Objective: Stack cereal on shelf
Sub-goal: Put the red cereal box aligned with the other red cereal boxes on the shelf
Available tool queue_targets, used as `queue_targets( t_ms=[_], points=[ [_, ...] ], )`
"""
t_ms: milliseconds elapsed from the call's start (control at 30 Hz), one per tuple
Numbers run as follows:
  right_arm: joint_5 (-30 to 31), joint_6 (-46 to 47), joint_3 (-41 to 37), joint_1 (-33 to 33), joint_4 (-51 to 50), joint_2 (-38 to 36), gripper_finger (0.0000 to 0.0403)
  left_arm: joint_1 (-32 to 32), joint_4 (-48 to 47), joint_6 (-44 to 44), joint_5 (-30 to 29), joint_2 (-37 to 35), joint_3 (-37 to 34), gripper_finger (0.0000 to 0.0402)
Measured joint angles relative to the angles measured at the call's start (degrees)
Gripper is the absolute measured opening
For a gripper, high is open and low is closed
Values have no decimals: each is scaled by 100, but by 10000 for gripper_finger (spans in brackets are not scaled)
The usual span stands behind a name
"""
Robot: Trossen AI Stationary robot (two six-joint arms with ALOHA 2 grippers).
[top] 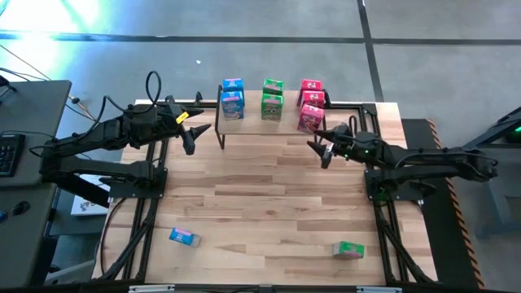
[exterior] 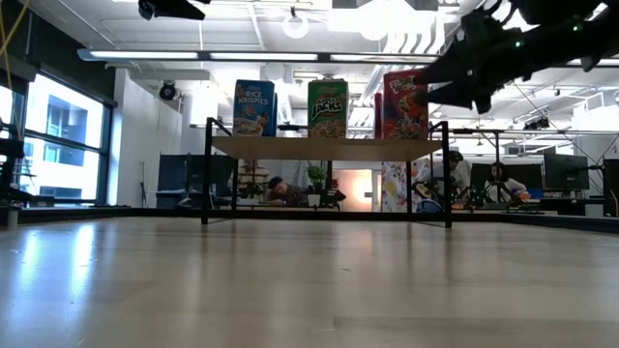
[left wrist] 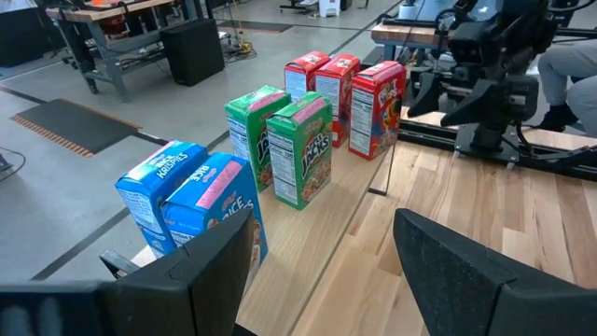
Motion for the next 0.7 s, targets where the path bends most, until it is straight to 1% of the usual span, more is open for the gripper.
queue_targets(
  t_ms=[100,267,533,700],
  points=[
    [82,92,0,1,19,232,260,0,-1,0,1,0,0,250],
    [369,-29,0,-4,40,435,260,1,0,0,0,0,0,250],
    [851,-14,0,-4,44,458,260,0,-1,0,1,0,0,250],
    [996,-12,0,-6,95,458,260,-1,0,0,0,0,0,250]
  ],
)
